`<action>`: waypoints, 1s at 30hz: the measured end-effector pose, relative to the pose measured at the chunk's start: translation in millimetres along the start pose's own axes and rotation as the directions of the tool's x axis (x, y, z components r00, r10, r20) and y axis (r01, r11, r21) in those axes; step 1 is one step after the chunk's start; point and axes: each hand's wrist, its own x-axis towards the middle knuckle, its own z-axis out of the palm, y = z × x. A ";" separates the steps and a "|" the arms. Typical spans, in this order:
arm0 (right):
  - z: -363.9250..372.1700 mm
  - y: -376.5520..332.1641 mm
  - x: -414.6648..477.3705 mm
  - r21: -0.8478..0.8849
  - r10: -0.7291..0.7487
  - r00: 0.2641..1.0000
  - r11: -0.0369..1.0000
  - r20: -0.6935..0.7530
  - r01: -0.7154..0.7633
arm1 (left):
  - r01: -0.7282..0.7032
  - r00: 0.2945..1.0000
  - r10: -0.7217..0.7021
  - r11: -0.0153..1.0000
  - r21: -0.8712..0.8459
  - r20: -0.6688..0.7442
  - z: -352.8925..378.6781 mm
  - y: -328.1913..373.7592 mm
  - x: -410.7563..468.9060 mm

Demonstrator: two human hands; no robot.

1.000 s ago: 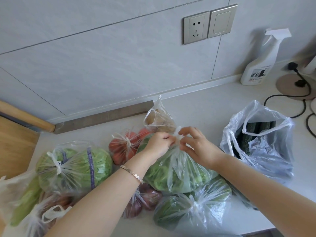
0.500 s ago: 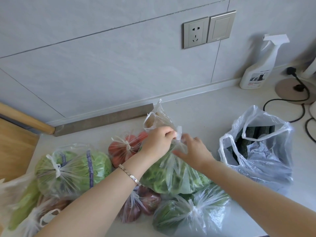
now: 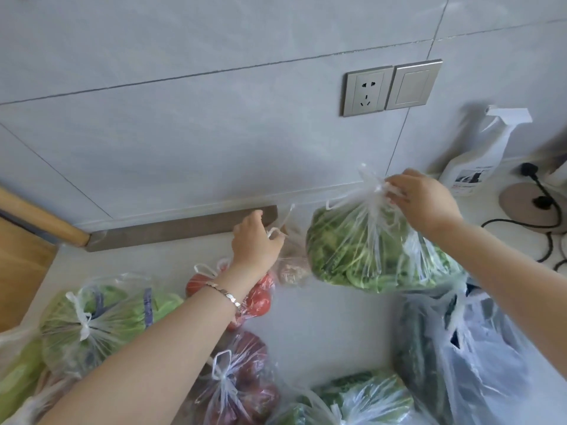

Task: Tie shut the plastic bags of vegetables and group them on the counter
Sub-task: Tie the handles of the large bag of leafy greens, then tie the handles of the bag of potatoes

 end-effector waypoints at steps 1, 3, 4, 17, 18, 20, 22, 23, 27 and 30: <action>5.0 5.9 3.8 -0.033 0.032 0.998 0.999 0.047 -0.031 | 0.023 0.997 -0.028 0.997 0.074 0.072 3.1 0.4 3.1; 22.9 17.1 5.4 -0.176 0.076 0.981 0.983 0.178 -0.044 | -0.005 0.990 -0.012 0.993 0.121 0.139 8.2 1.8 5.5; 31.5 21.5 4.2 -0.235 0.115 0.969 0.970 0.221 -0.062 | -0.041 0.989 0.028 0.995 0.087 0.142 10.4 1.6 6.4; 123.0 -93.8 57.9 -0.193 -0.300 0.795 0.869 0.527 0.455 | -0.394 0.916 0.402 0.906 0.158 -0.021 18.8 -6.3 0.1; 126.4 -97.1 59.5 -0.213 -0.290 0.784 0.858 0.549 0.467 | -0.417 0.904 0.427 0.892 0.176 -0.023 16.9 -7.4 -2.4; 123.4 -103.7 57.5 -0.213 -0.292 0.812 0.870 0.505 0.445 | -0.471 0.870 0.490 0.859 0.203 -0.051 14.1 -13.1 -5.4; 106.5 -108.0 52.4 -0.153 -0.255 0.876 0.927 0.410 0.342 | -0.511 0.837 0.536 0.837 0.194 -0.107 12.0 -20.1 -9.3; 96.3 -107.3 51.6 -0.152 -0.216 0.895 0.944 0.389 0.294 | -0.541 0.813 0.567 0.819 0.190 -0.133 10.3 -22.3 -10.1; 62.0 -91.3 40.9 -0.155 -0.104 0.935 0.974 0.339 0.165 | -0.595 0.758 0.629 0.775 0.213 -0.173 9.6 -22.9 -26.1; 59.5 -89.9 33.9 -0.116 -0.127 0.909 0.975 0.397 0.187 | -0.620 0.727 0.656 0.754 0.217 -0.203 12.9 -20.1 -36.3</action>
